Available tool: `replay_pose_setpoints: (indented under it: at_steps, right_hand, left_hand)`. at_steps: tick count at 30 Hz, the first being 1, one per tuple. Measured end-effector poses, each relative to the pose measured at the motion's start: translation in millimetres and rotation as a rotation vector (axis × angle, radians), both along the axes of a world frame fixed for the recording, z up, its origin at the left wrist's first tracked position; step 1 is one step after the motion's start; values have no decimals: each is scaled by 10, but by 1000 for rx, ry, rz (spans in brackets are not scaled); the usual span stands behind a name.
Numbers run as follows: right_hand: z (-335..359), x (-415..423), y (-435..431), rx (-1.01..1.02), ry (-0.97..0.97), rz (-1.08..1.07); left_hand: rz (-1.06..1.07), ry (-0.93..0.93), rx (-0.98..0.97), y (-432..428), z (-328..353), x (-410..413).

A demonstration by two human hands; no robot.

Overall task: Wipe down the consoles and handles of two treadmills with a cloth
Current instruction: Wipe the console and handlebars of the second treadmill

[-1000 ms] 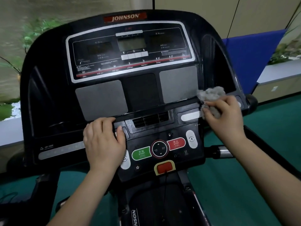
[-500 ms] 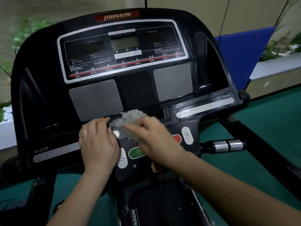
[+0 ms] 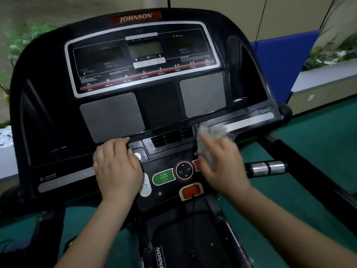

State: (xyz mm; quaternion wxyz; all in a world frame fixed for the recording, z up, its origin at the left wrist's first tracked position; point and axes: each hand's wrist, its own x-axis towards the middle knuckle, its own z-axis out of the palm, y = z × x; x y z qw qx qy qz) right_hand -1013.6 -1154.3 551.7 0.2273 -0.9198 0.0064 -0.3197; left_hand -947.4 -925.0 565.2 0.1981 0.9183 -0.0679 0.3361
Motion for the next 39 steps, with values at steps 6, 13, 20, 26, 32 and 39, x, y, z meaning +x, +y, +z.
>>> replay_pose_setpoints:
  at_steps: [6, 13, 20, 26, 32, 39]
  right_hand:
    - [-181, -175, 341, -142, 26, 294]
    - [-142, -114, -210, 19, -17, -26]
    - [-146, -338, 128, 28, 82, 289]
    - [-149, -609, -712, 209, -135, -142]
    - [-613, -759, -1113, -56, 186, -188]
    - [-724, -512, -1000, -235, 152, -6]
  left_hand:
    - [-11, -16, -8, 2, 5, -21]
    - [-2, 11, -15, 2, 29, -28]
    - [-45, 69, -33, -22, 129, -88]
    - [-183, 56, 34, -366, 208, -222]
    - [-206, 111, 74, -580, 123, -154]
    - [-167, 86, 89, -623, 89, -166]
